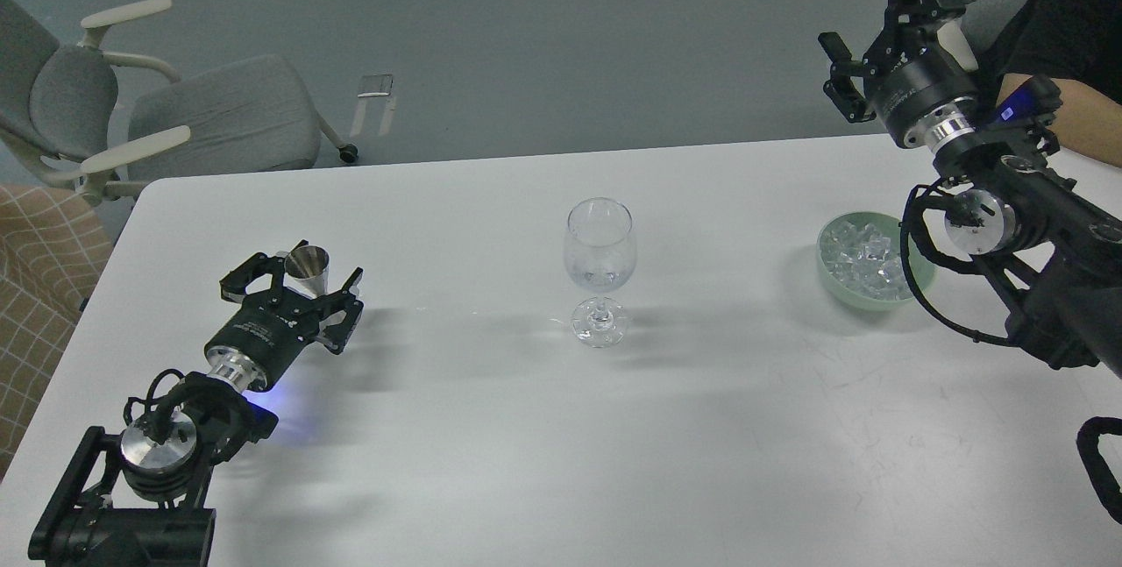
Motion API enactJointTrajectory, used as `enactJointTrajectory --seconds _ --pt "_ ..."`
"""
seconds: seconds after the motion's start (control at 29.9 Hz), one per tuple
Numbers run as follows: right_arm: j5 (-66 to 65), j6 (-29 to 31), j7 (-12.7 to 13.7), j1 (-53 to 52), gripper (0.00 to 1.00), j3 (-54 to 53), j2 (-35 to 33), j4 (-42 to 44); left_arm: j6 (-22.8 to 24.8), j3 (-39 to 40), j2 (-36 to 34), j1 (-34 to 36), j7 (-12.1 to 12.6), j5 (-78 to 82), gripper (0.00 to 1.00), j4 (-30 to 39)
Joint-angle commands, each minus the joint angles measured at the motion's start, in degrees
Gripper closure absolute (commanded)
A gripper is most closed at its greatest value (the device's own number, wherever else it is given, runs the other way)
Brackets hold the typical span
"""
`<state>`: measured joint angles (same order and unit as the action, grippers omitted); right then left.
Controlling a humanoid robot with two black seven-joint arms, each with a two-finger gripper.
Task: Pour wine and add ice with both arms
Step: 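Carry the jigger back with the left gripper and set it down, then open the left gripper and raise it away from the jigger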
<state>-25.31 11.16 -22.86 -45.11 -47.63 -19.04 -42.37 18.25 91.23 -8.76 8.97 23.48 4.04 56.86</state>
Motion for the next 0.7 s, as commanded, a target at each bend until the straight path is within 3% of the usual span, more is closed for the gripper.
enactJointTrajectory --seconds 0.0,0.27,0.5,0.67 --pt "0.0 -0.1 0.0 -0.1 0.0 0.0 -0.1 0.0 0.0 0.0 -0.2 0.0 0.2 0.0 0.03 0.0" --pt "0.1 -0.1 0.0 0.0 0.0 0.0 -0.5 -0.2 0.6 0.3 -0.9 -1.6 1.7 0.0 0.02 0.1" --pt "0.3 0.0 0.0 0.6 0.0 0.0 -2.2 -0.8 8.8 0.5 -5.5 -6.9 4.3 -0.3 0.02 0.2" --pt "0.3 0.2 0.0 1.9 0.0 0.0 -5.7 -3.5 9.8 1.3 -10.5 -9.6 4.5 -1.0 0.02 0.2"
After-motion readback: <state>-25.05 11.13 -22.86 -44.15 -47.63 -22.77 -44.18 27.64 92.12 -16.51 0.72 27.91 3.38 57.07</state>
